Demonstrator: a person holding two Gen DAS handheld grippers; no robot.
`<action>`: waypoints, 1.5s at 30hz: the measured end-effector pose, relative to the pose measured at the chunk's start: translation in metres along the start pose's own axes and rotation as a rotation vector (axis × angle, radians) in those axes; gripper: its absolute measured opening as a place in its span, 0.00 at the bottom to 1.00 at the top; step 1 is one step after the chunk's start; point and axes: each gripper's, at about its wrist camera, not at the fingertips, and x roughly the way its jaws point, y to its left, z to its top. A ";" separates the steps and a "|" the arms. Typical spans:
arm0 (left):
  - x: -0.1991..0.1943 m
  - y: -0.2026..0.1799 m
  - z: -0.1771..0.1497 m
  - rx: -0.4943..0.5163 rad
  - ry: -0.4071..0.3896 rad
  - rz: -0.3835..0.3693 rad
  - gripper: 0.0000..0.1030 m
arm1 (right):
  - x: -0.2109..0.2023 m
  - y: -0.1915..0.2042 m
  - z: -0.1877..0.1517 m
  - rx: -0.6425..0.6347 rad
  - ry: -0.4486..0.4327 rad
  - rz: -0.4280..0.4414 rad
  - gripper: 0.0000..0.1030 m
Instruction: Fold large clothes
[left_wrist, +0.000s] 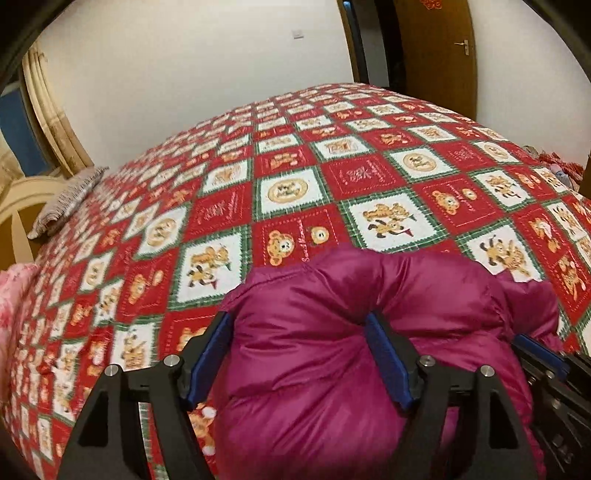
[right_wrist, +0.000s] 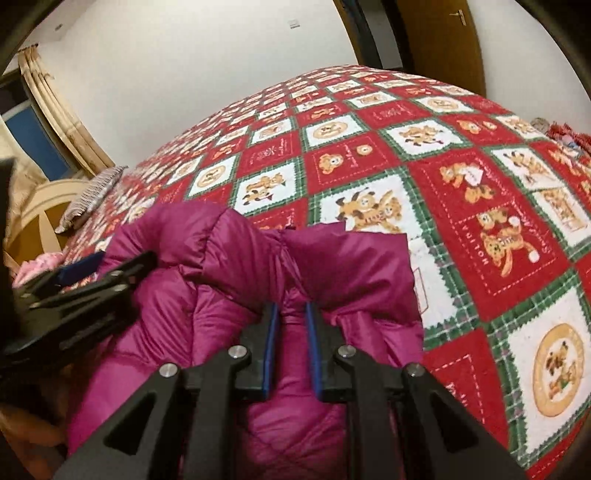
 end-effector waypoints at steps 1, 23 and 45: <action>0.004 0.000 0.000 -0.006 0.006 -0.005 0.75 | 0.000 -0.001 0.000 0.003 -0.001 0.006 0.18; -0.023 0.025 -0.012 -0.080 0.043 -0.124 0.76 | 0.006 0.004 0.006 -0.038 0.031 -0.010 0.16; -0.094 0.014 -0.098 -0.070 -0.028 0.000 0.76 | -0.058 0.010 -0.059 -0.079 -0.005 -0.019 0.47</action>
